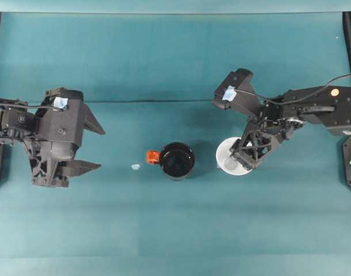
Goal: Put the paper cup into the moved red handle cup holder.
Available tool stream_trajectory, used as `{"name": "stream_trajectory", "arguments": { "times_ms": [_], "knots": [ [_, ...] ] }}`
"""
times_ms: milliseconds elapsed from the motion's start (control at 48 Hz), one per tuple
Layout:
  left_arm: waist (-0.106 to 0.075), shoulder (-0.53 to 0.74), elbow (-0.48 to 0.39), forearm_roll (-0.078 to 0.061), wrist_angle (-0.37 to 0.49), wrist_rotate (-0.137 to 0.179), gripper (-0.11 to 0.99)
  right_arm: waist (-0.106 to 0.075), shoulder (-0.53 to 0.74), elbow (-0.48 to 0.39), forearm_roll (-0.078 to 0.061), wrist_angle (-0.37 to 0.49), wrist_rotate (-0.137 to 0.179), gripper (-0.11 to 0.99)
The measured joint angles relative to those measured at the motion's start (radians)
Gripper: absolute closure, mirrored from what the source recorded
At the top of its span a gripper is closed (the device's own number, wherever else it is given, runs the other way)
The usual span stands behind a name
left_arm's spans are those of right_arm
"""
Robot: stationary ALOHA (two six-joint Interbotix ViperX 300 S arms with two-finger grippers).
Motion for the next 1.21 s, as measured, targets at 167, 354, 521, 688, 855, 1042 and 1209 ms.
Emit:
{"name": "stream_trajectory", "arguments": {
  "times_ms": [167,354,521,688,855,1042,1209],
  "knots": [
    [0.0,0.0,0.0,0.0,0.0,0.0,-0.01,0.0,0.005,-0.003,0.029,0.003,0.0,0.85],
    [0.0,0.0,0.0,-0.002,0.0,0.0,-0.01,0.008,0.003,-0.008,0.054,-0.002,0.0,0.98],
    [0.0,0.0,-0.002,-0.002,0.0,0.0,-0.01,0.003,0.003,-0.009,0.067,0.0,0.0,0.98],
    [0.0,0.0,0.0,-0.002,0.0,-0.003,-0.01,0.005,-0.006,-0.037,0.072,0.051,0.0,0.98],
    [0.0,0.0,0.0,0.0,0.0,-0.012,-0.01,-0.008,-0.057,-0.138,0.077,0.212,0.0,0.98],
    [0.0,0.0,-0.002,0.0,0.0,-0.018,-0.01,-0.04,-0.123,-0.267,0.075,0.402,0.0,0.98],
    [0.0,0.0,-0.002,0.0,0.0,-0.023,-0.01,-0.04,-0.144,-0.328,0.074,0.466,0.0,0.98]
  ]
}}
